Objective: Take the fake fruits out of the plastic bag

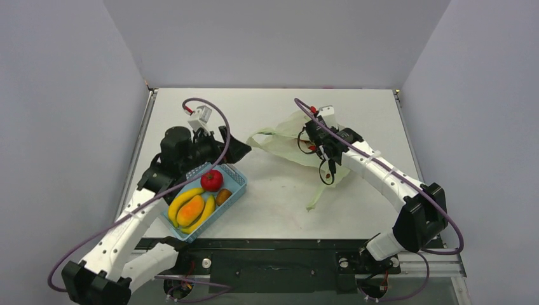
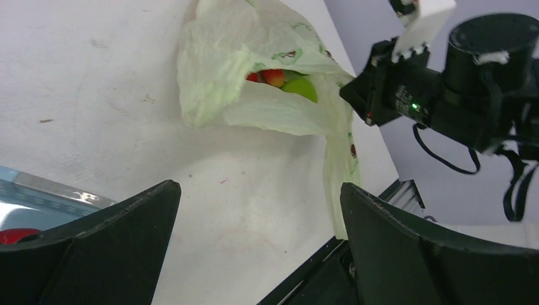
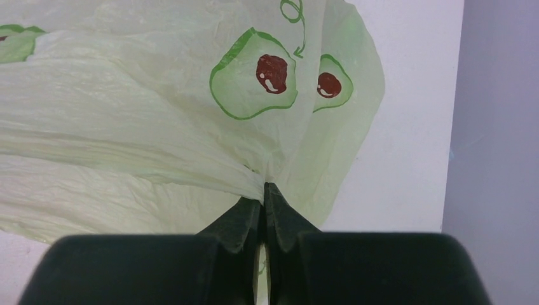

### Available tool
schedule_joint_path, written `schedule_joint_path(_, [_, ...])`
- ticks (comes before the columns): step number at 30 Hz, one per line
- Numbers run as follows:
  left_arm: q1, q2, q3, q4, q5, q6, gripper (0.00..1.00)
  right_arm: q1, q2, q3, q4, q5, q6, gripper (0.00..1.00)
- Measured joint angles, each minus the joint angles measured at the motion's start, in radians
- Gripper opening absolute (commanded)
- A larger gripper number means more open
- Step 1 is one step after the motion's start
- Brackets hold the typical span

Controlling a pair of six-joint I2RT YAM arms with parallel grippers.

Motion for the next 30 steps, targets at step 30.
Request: schedule_joint_path(30, [-0.605, 0.56, -0.17, 0.76, -0.75, -0.861, 0.94, 0.0, -0.132, 0.011, -0.001, -0.158, 0.019, 0.0])
